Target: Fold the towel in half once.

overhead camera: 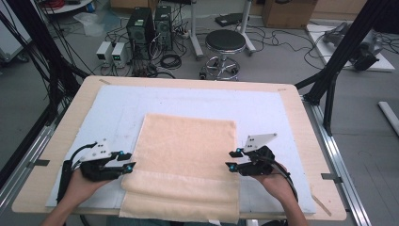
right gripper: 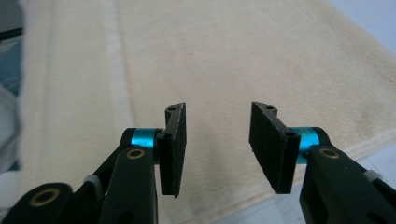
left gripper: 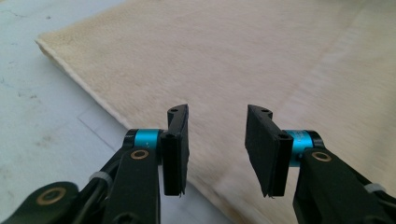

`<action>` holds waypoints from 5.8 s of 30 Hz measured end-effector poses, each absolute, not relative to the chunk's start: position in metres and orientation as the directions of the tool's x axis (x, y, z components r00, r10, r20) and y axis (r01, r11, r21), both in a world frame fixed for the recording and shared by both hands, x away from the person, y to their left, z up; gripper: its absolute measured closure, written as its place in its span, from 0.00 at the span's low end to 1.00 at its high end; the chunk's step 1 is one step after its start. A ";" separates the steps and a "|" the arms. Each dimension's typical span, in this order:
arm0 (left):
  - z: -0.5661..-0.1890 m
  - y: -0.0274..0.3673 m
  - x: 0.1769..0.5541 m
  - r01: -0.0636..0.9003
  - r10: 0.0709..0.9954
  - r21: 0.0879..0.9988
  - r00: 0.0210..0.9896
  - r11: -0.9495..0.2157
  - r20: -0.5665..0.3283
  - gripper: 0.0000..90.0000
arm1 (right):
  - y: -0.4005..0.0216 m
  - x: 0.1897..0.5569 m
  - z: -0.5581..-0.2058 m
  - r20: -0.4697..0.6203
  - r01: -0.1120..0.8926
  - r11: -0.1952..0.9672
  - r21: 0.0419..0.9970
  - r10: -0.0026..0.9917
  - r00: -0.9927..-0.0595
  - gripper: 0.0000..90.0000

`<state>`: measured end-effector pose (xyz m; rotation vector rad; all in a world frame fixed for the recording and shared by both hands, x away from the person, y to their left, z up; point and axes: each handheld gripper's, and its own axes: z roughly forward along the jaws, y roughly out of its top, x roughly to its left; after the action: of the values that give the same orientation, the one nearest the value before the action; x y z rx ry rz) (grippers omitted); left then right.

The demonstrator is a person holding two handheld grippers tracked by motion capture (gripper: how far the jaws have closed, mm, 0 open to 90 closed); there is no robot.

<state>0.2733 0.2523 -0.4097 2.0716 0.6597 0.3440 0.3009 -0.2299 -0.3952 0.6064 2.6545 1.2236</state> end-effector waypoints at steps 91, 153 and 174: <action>-0.431 0.237 0.294 0.406 0.561 0.766 0.824 -0.498 -0.072 0.54 | -0.234 0.317 -0.419 0.040 0.370 0.596 0.713 0.492 -0.870 0.54; -0.436 0.221 0.248 0.328 0.409 0.741 0.909 -0.586 -0.079 0.70 | -0.236 0.258 -0.437 0.084 0.300 0.637 0.710 0.346 -0.934 0.76; -0.431 0.236 0.245 0.357 0.472 0.763 0.878 -0.539 -0.077 0.51 | -0.232 0.255 -0.434 0.049 0.295 0.602 0.742 0.390 -0.919 0.56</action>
<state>0.2450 0.2357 -0.4307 2.1945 0.5945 0.1739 0.2554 -0.2321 -0.4336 0.5807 2.7043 1.2207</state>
